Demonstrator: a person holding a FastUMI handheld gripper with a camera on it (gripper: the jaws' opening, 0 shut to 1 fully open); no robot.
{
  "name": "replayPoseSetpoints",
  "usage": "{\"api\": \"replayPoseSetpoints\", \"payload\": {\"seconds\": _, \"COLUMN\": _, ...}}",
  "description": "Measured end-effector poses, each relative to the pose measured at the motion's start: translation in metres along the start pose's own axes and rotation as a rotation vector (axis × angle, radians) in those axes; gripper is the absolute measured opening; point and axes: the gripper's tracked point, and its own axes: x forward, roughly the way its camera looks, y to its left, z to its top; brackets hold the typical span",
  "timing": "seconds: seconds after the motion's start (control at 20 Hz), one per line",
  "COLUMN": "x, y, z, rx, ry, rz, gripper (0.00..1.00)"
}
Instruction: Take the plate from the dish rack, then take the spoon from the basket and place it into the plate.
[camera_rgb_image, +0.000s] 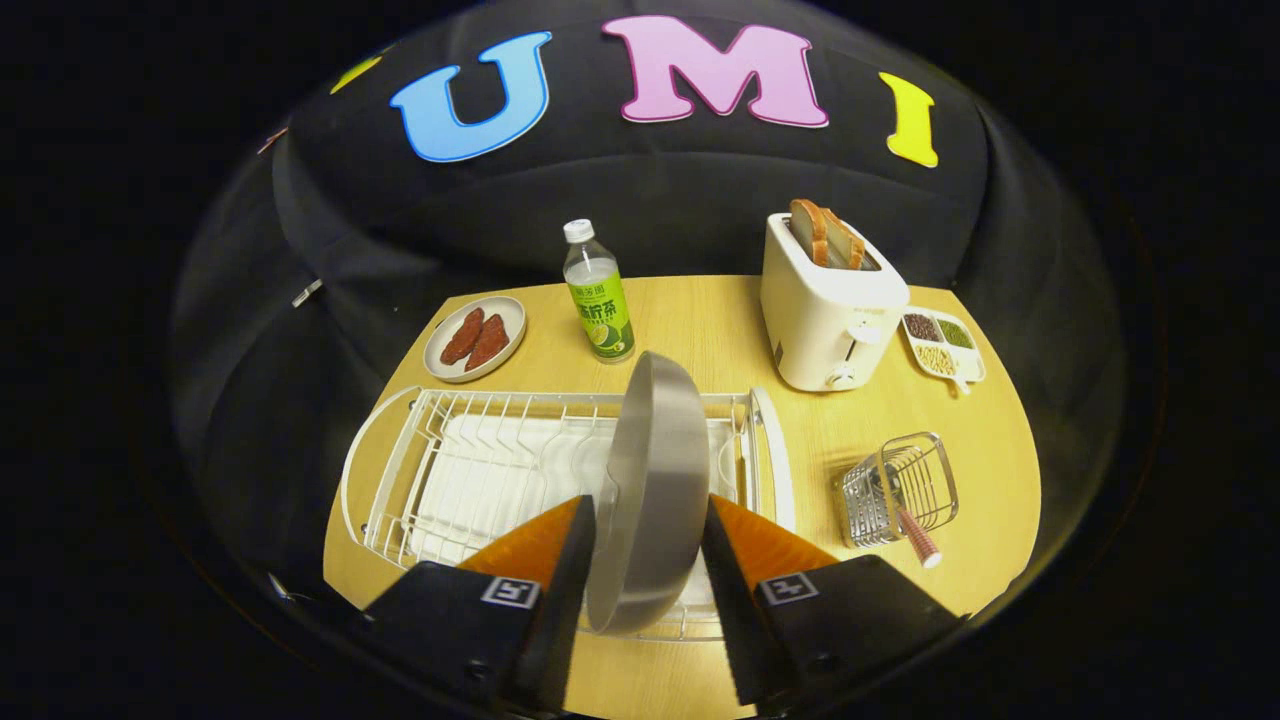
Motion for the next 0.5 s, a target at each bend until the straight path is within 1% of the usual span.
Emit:
{"api": "replayPoseSetpoints", "payload": {"seconds": 0.05, "x": 0.0021, "y": 0.0012, "z": 0.0005, "rx": 0.021, "ry": 0.01, "rz": -0.003, "gripper": 0.56}}
{"api": "replayPoseSetpoints", "payload": {"seconds": 0.15, "x": 0.003, "y": 0.0007, "z": -0.0049, "rx": 0.053, "ry": 0.052, "rz": -0.014, "gripper": 0.43}}
{"api": "replayPoseSetpoints", "payload": {"seconds": 0.25, "x": 0.0064, "y": -0.0002, "z": -0.0032, "rx": 0.075, "ry": 0.064, "rz": -0.024, "gripper": 0.4}}
{"api": "replayPoseSetpoints", "payload": {"seconds": 0.4, "x": 0.0067, "y": -0.003, "z": 0.0019, "rx": 0.086, "ry": 0.063, "rz": -0.048, "gripper": 0.32}}
{"api": "replayPoseSetpoints", "payload": {"seconds": 0.5, "x": 0.0058, "y": -0.0006, "z": 0.0042, "rx": 0.06, "ry": 0.06, "rz": -0.061, "gripper": 0.32}}
